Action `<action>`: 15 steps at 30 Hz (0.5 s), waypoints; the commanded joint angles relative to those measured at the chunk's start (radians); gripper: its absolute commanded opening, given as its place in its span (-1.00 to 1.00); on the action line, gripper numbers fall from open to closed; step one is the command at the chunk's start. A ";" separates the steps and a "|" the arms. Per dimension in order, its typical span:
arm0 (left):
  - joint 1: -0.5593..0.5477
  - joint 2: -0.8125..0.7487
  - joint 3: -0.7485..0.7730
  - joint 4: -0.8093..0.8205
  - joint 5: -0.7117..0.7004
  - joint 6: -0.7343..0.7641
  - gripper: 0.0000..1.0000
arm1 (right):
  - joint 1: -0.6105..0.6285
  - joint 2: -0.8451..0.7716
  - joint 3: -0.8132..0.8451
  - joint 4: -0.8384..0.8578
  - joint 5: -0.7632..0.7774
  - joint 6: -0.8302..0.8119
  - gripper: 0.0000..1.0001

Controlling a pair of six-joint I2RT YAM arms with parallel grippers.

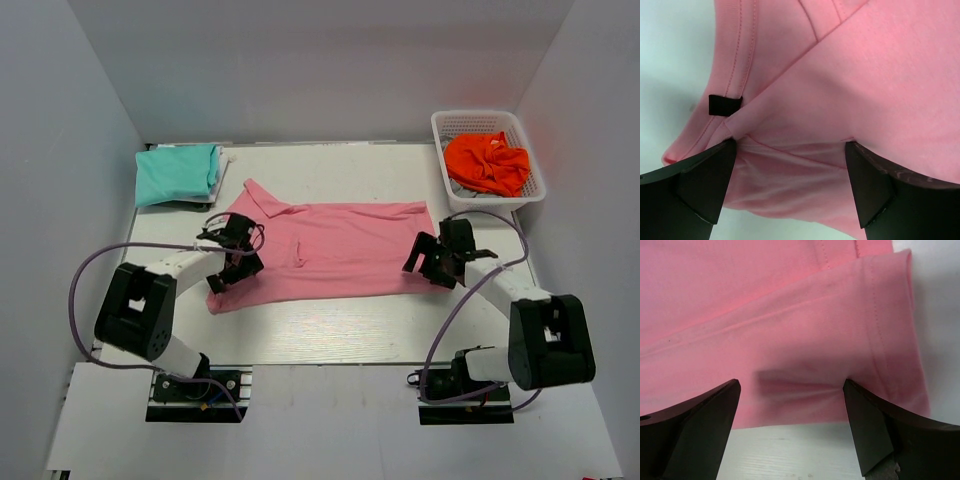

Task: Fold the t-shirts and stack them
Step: Fold the flattened tshirt in 1/3 of the way

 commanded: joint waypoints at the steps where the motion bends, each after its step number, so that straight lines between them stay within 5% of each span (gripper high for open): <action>1: 0.008 -0.063 -0.112 -0.165 0.053 -0.085 1.00 | 0.003 -0.076 -0.078 -0.109 0.041 0.013 0.81; 9: -0.005 -0.327 -0.039 -0.246 0.056 -0.090 1.00 | 0.044 -0.293 -0.082 -0.133 -0.029 -0.048 0.81; 15: 0.011 -0.153 0.229 -0.108 0.128 0.084 1.00 | 0.055 -0.316 0.000 0.012 0.055 -0.056 0.81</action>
